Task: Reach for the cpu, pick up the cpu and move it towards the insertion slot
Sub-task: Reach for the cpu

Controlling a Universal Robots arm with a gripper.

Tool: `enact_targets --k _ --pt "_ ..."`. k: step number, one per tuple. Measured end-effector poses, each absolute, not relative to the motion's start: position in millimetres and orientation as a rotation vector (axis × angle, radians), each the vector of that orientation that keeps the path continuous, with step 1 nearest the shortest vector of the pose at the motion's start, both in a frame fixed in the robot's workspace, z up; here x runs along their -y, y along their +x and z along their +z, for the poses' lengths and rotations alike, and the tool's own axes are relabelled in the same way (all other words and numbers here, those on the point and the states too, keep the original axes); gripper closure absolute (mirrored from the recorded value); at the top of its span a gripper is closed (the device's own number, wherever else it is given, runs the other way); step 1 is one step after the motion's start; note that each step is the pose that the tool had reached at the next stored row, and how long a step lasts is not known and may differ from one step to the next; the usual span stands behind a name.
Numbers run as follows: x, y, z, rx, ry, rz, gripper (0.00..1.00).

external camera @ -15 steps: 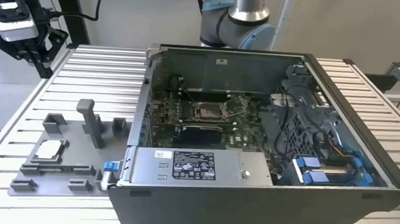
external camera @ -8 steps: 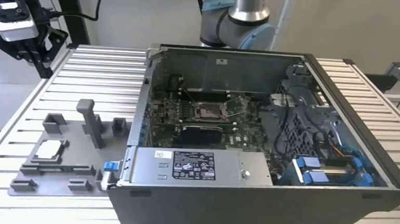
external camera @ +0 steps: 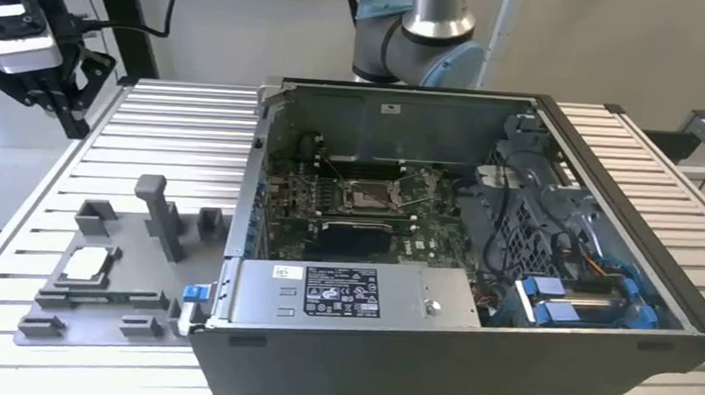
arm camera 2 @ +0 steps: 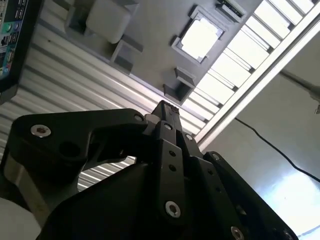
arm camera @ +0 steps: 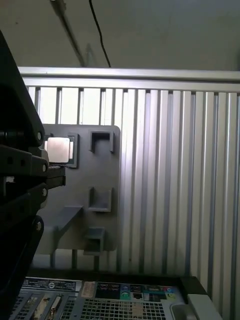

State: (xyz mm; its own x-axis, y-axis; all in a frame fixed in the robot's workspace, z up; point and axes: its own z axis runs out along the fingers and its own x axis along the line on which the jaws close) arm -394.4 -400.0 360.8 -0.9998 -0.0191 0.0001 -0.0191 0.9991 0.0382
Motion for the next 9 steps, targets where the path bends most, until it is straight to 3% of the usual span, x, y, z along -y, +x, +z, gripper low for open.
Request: enact_targets --k 9 --pt "420 -415 360 3.145 0.03 -0.06 1.0"
